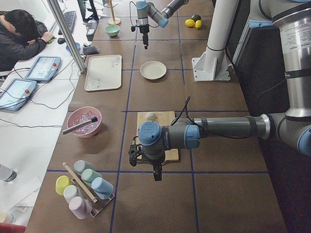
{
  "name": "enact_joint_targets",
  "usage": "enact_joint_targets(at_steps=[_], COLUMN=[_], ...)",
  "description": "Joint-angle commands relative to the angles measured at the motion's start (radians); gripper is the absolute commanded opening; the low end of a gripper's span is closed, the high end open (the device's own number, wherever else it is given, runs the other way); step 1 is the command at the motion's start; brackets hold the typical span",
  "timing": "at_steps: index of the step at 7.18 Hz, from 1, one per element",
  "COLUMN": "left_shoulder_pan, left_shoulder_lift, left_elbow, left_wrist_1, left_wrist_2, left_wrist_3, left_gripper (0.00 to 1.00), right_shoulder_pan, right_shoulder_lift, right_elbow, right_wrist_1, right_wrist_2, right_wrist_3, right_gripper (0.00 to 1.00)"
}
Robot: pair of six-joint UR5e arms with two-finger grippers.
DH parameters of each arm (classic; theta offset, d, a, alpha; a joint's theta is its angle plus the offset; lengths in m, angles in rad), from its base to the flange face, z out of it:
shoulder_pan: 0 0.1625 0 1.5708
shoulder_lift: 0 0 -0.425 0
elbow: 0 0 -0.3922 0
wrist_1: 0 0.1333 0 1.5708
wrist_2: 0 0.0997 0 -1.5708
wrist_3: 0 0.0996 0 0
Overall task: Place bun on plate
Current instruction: 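Release the plate and retract the right arm out of view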
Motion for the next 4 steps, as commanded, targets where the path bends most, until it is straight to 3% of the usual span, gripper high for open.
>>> enact_joint_targets(at_steps=[1, 4], left_shoulder_pan=[0.042, 0.07], left_shoulder_lift=[-0.008, -0.085], left_elbow=[-0.005, 0.018], left_wrist_1=[-0.002, 0.003], left_wrist_2=[0.004, 0.009], left_wrist_3=[-0.003, -0.012], left_gripper=[1.0, 1.0], right_shoulder_pan=[0.082, 0.248], right_shoulder_lift=[-0.114, -0.319], right_elbow=[0.008, 0.008], right_wrist_1=[-0.009, -0.011], right_wrist_2=[0.003, 0.001], right_wrist_3=[-0.243, -0.64], right_gripper=[1.0, 1.0])
